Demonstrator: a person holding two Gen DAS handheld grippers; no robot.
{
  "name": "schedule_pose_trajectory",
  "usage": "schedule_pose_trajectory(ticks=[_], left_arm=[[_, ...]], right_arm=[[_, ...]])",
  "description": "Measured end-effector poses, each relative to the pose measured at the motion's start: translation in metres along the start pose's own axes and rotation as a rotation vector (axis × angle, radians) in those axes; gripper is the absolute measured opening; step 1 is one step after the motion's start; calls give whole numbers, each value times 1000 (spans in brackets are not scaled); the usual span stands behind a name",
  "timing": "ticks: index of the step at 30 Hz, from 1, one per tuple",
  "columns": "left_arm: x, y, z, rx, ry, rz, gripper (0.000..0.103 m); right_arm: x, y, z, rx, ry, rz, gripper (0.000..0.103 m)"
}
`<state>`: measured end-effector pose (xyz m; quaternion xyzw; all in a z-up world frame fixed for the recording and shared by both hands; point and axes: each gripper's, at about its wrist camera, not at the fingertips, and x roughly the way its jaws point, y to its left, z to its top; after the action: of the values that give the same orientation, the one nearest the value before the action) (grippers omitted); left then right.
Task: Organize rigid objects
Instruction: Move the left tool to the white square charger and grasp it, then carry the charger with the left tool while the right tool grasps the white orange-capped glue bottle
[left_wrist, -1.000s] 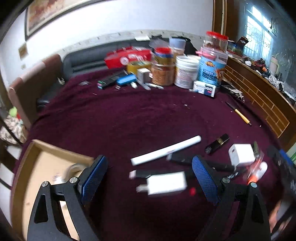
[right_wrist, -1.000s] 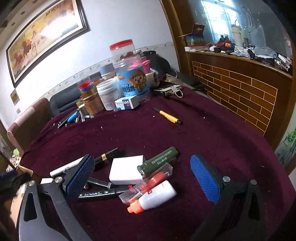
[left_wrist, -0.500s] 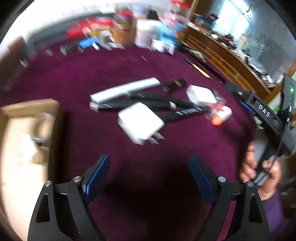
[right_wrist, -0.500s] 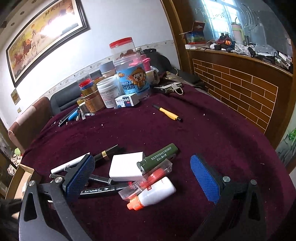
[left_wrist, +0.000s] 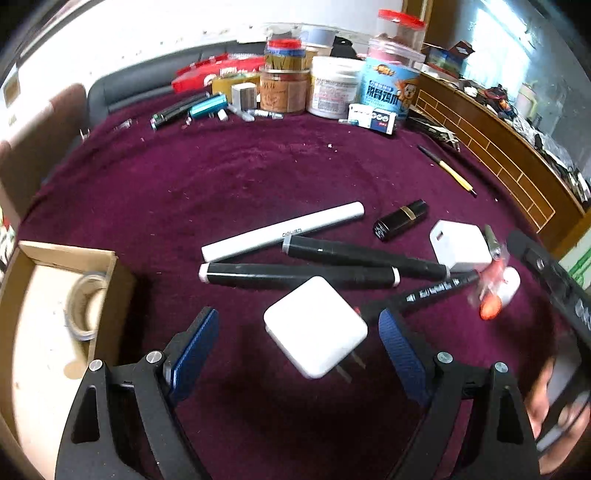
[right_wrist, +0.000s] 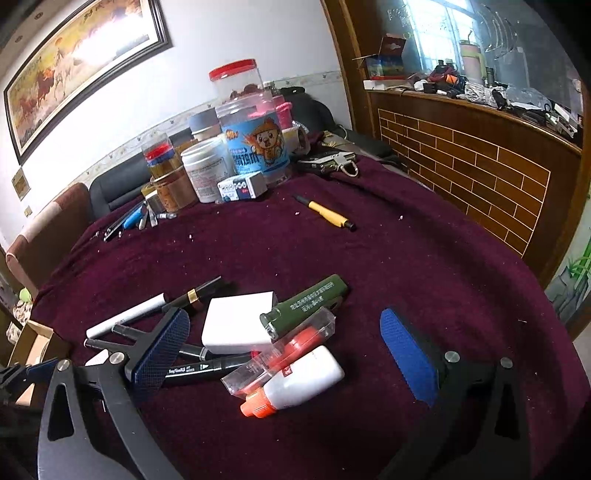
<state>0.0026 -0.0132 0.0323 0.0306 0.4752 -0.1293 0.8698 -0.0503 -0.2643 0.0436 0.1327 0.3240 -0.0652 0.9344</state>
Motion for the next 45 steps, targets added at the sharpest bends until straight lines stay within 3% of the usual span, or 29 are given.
schedule_pose_trajectory(ticks=[2, 3, 4, 13, 16, 17, 18, 23, 29, 35, 38, 42, 45], left_arm=[[13, -1, 0, -11, 37, 4, 70], [16, 5, -3, -57, 55, -56, 58], [15, 8, -3, -76, 50, -67, 57], [2, 19, -18, -54, 74, -12, 60], [11, 12, -14, -49, 47, 51, 63], [12, 10, -15, -41, 42, 63, 63], [13, 7, -16, -25, 33, 84, 56], [-10, 20, -26, -116, 16, -5, 55], [-82, 39, -51, -171, -118, -78, 55], [-131, 53, -67, -151, -238, -70, 55], [-146, 67, -76, -161, -267, -71, 55], [-157, 81, -82, -181, -294, -62, 55], [-164, 92, -89, -197, -308, -45, 55]], right_arm=[[1, 4, -1, -18, 3, 1, 103], [1, 6, -1, -29, 1, -1, 103], [0, 8, -2, -42, -3, -5, 103], [1, 11, -3, -49, 12, 14, 103], [2, 13, -3, -56, 14, 14, 103], [2, 13, -3, -60, 13, 12, 103], [2, 13, -4, -62, 13, 9, 103], [3, 5, -1, -28, 2, -14, 103], [8, -14, 4, 50, 26, 11, 103], [2, -35, 4, 96, 145, 55, 102], [-1, -36, 0, 91, 232, 87, 93], [6, -42, -7, 160, 320, 91, 59], [14, -39, -11, 168, 346, 40, 54]])
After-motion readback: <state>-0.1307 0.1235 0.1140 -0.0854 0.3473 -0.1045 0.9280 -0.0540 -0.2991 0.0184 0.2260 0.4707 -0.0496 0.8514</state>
